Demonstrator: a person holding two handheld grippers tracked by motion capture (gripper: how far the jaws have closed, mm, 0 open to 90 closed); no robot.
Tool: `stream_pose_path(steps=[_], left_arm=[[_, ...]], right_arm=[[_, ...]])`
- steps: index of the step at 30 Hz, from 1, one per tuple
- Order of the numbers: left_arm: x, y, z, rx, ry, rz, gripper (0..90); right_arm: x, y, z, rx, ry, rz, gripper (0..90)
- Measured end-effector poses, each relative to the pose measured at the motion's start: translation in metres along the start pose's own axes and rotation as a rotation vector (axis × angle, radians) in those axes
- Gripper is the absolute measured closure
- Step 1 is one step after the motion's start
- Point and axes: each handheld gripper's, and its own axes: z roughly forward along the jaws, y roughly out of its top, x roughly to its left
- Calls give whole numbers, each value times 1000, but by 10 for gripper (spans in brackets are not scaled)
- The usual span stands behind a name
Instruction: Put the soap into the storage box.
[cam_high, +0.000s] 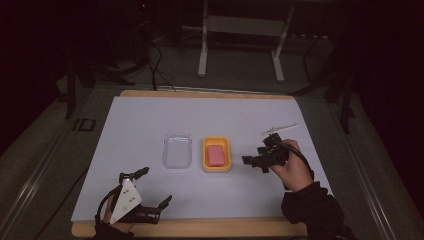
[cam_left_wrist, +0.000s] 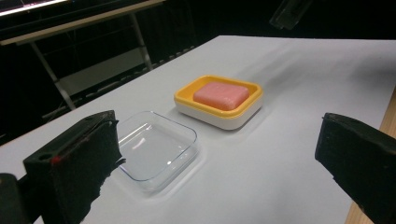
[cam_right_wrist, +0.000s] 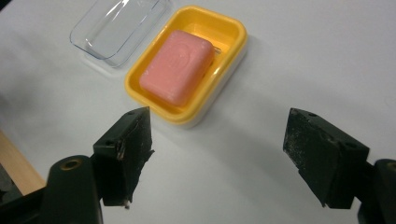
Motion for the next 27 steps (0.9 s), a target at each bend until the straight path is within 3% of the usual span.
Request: stream_pose_path(steps=[6, 11, 19, 27], left_arm=[[0, 0, 0, 0, 1, 0, 6], [0, 0, 0, -2, 4, 0, 6], [0, 0, 0, 0, 1, -1, 6], [0, 0, 0, 0, 1, -1, 6]], right_arm=[[-5, -20, -6, -41, -23, 41, 239], [-11, -39, -8, -32, -40, 57, 238], [-21, -65, -17, -71, -71, 93, 240], [-26, -83, -25, -95, -110, 104, 239]])
